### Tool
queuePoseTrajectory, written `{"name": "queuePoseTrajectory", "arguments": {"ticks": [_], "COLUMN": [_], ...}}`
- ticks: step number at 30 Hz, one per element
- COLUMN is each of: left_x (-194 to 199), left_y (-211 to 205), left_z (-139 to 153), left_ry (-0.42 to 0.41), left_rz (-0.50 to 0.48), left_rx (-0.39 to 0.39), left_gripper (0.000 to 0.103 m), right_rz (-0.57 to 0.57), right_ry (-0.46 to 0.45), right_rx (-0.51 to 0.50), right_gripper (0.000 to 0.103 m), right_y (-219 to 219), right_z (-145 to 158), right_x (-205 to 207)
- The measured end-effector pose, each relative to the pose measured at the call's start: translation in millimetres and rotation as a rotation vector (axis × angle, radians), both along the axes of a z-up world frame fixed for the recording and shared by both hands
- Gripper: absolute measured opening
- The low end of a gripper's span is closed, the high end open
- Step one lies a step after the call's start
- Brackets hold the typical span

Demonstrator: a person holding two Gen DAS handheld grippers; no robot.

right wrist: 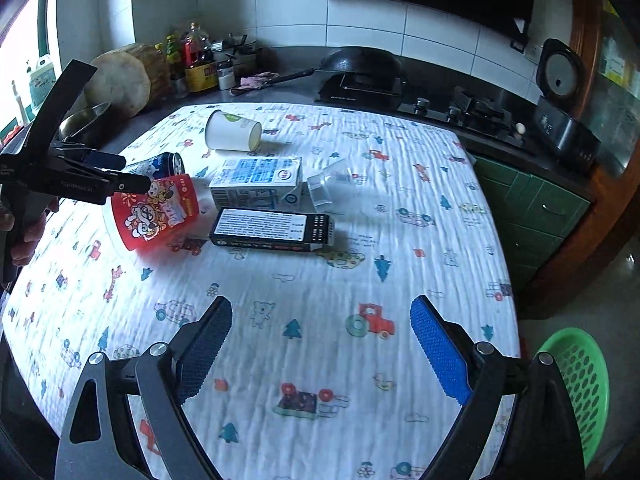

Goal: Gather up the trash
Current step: 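Swing both open tools back over the table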

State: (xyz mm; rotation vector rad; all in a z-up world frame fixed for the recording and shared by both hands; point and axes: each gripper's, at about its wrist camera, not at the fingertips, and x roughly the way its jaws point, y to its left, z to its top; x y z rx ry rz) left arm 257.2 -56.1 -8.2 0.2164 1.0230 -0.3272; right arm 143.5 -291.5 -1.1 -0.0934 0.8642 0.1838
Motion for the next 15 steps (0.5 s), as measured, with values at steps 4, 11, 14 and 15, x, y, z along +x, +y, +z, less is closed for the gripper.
{"name": "queuePoseTrajectory", "arguments": {"ticks": [4,11,14,15], "left_x": [4.1,7.7,7.4,7.0], "left_y": [4.4,8.6,6.8,5.3], "left_z": [-11.4,-25.2,-27.2,-28.1], "left_ry": [0.023,0.060,0.064,0.063], "left_rz": [-0.012,-0.027,-0.042,-0.054], "left_rx": [0.022,0.000,0.001,0.009], "left_gripper": [0.082,0.083,0.083,0.084], "right_rz": [0.032,0.031,0.022,0.021], "right_ry": [0.038,0.091,0.109,0.112], "right_rx": [-0.001,0.003,0.022,0.025], "right_gripper": [0.088,0.088,0.088,0.088], "right_y": [21.1,40.3,43.8,45.7], "right_z": [-8.2,-28.0,-35.9,-38.1], "right_x": [16.2,43.7,53.3,56.0]}}
